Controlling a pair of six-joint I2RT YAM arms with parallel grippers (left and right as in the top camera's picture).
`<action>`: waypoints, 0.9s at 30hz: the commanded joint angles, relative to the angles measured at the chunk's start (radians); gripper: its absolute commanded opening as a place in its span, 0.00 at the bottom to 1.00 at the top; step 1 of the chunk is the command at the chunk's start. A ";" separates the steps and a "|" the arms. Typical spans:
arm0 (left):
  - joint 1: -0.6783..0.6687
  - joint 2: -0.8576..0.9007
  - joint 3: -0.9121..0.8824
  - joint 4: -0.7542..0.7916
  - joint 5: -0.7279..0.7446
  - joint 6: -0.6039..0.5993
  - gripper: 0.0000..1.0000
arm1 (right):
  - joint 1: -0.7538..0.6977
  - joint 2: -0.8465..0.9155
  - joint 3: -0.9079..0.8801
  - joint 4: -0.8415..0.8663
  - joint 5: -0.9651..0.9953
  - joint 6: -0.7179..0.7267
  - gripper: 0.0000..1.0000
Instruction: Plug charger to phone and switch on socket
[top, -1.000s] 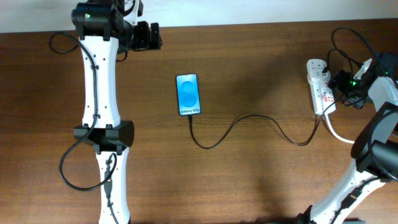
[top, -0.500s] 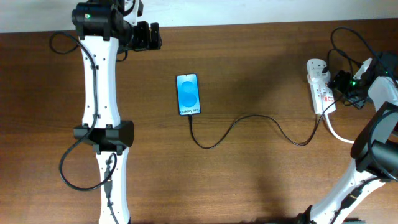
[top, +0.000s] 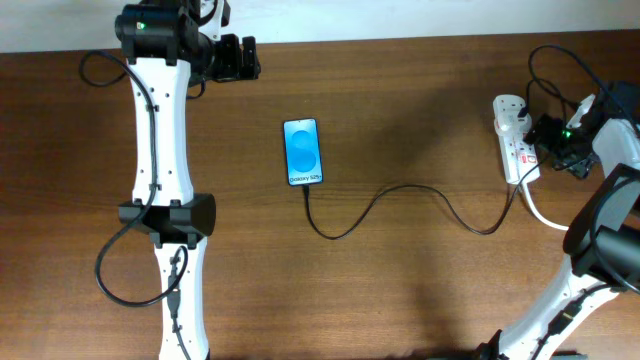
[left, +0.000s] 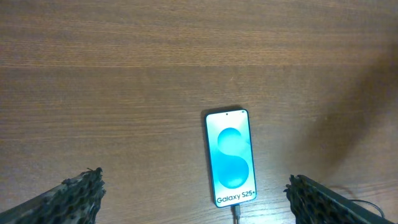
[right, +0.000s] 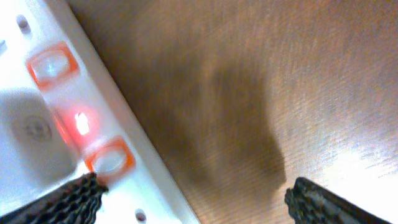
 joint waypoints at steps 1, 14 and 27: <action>0.004 -0.017 0.004 0.001 0.003 0.005 0.99 | -0.055 0.029 0.109 -0.108 0.018 -0.026 1.00; 0.004 -0.017 0.004 0.001 0.003 0.005 0.99 | -0.158 -0.154 0.473 -0.436 -0.101 -0.027 0.99; 0.004 -0.017 0.004 0.001 0.003 0.005 0.99 | 0.124 -0.521 0.483 -0.536 -0.240 -0.127 1.00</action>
